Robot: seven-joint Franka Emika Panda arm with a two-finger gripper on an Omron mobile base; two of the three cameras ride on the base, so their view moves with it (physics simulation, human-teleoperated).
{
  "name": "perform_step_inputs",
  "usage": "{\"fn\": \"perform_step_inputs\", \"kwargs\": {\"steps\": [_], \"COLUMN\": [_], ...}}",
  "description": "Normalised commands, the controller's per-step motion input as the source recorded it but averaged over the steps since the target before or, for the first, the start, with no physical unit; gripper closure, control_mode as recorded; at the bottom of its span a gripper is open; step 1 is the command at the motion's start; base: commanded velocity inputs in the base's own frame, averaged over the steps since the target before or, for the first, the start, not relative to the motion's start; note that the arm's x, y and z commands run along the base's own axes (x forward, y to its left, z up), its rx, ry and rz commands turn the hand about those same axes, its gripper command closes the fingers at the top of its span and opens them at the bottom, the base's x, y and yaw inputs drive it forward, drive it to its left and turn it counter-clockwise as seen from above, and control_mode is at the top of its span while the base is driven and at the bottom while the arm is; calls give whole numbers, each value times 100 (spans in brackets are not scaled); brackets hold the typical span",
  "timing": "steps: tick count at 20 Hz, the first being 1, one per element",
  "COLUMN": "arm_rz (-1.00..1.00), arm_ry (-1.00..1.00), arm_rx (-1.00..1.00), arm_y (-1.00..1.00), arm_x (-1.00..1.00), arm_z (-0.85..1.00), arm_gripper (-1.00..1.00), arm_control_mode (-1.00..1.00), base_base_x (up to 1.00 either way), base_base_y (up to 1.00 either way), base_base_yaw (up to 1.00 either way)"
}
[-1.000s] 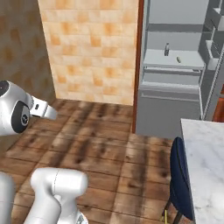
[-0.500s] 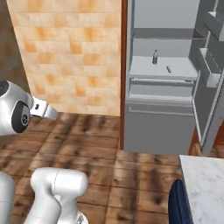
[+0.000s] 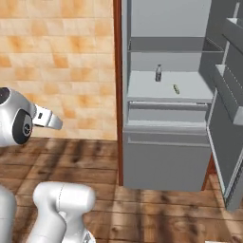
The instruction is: Pick the egg and butter from the fridge and place them by the bowl for mixing.
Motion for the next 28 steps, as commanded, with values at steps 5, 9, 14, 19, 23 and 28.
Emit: {"fn": "perform_step_inputs", "kwargs": {"steps": [5, 9, 14, 19, 23, 28], "arm_rz": [0, 0, 0, 0, 0, 0], "arm_ry": [0, 0, 0, 0, 0, 0], "arm_rx": [0, 0, 0, 0, 0, 0], "arm_y": [0, 0, 0, 0, 0, 0], "arm_x": [0, 0, 0, 0, 0, 0], "arm_z": [0, 0, 0, 0, 0, 0], "arm_gripper": [-100, -100, -100, -100, -100, -100], "arm_control_mode": [100, 100, 100, 100, 100, 100], "base_base_x": [100, 100, 99, 59, 12, 0], "base_base_y": [-63, -88, -48, -5, -65, -72], "base_base_yaw": [-5, 0, -3, -3, 4, 4]}}
